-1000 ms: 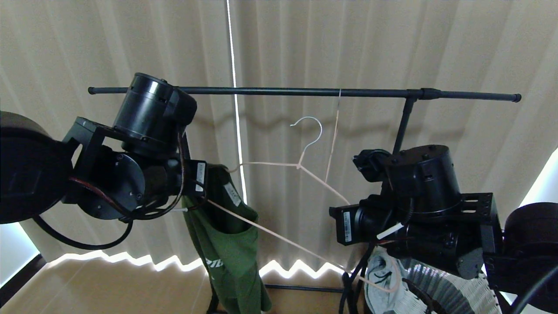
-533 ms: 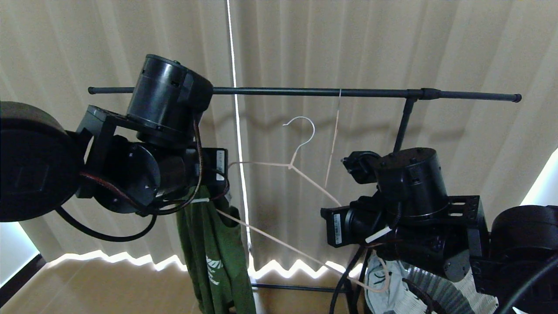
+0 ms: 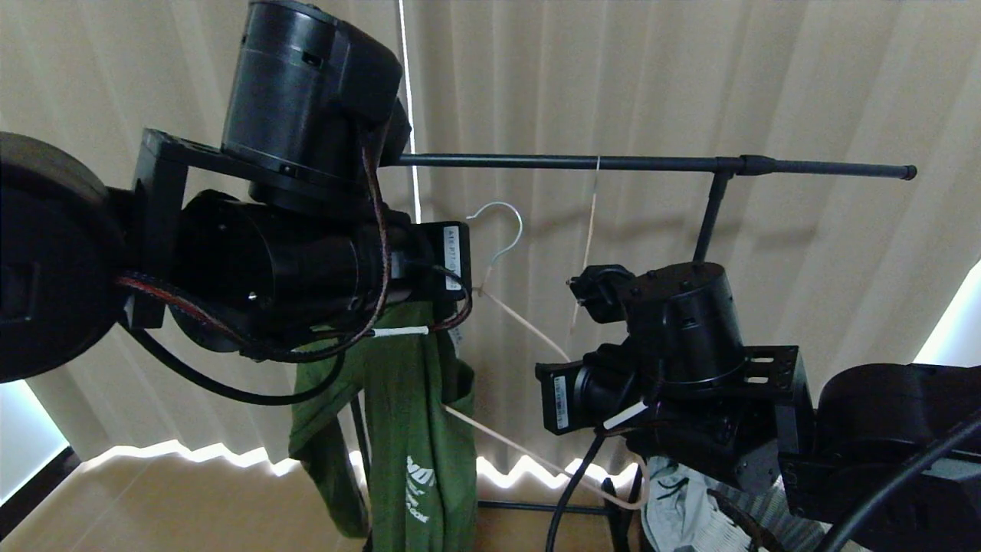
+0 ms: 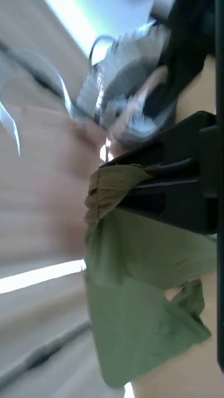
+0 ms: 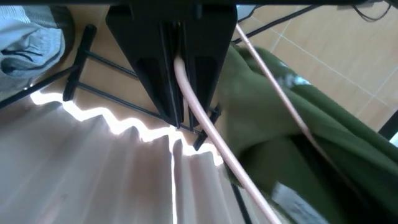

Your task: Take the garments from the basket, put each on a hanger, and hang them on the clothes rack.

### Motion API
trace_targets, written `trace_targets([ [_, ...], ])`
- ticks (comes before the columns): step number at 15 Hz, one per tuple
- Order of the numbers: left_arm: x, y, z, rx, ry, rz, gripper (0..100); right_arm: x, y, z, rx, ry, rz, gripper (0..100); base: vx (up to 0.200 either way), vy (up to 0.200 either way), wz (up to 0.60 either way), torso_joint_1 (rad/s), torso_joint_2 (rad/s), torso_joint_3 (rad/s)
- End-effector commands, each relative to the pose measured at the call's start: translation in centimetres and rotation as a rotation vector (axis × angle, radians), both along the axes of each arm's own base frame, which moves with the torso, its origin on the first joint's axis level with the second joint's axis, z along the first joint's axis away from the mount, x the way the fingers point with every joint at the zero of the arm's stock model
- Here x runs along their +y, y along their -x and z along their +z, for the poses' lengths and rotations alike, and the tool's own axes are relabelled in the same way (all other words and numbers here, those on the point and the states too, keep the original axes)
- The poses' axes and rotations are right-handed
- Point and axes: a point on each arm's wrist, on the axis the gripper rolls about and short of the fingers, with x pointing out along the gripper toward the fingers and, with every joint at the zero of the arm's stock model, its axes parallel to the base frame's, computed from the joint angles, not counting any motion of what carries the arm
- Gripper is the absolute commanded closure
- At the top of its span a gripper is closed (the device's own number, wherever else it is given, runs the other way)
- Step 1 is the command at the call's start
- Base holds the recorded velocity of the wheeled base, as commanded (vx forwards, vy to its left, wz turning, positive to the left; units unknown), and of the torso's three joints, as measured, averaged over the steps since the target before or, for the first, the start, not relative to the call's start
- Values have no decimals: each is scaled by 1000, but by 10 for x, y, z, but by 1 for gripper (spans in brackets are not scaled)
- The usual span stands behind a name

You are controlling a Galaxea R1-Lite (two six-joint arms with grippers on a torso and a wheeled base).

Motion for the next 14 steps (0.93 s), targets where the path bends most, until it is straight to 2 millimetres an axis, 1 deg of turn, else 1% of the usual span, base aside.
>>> trace_targets([
  [1, 3, 10, 4, 13, 33, -87, 100, 1, 0, 0, 1, 2, 3, 100, 0, 0, 0, 0, 0, 0],
  [3, 7, 19, 4, 38, 48, -176, 100, -1, 2, 0, 2, 1, 4, 100, 0, 0, 0, 0, 0, 0],
  [4, 10, 21, -1, 49, 29, -193, 100, -2, 3, 2, -1, -3, 2, 100, 0, 0, 0, 0, 0, 0],
  [7, 21, 29, -9, 52, -23, -206, 100, -5, 5, 8, -15, -16, 3, 100, 0, 0, 0, 0, 0, 0],
  [9, 29, 36, -9, 46, -32, -211, 100, -8, 8, 14, -36, -14, 12, 100, 0, 0, 0, 0, 0, 0],
  [10, 31, 38, -9, 46, -33, -214, 0, -10, 10, 16, -39, -18, 12, 100, 0, 0, 0, 0, 0, 0],
  [11, 34, 41, -10, 42, -31, -214, 0, -12, 12, 18, -45, -20, 14, 100, 0, 0, 0, 0, 0, 0],
  [12, 38, 45, -14, 29, -47, -222, 0, -18, 15, 24, -65, -18, 21, 100, 0, 0, 0, 0, 0, 0],
  [14, 52, 49, -20, -26, -93, -228, 0, -30, 19, 27, -97, 26, 36, 100, 0, 0, 0, 0, 0, 0],
])
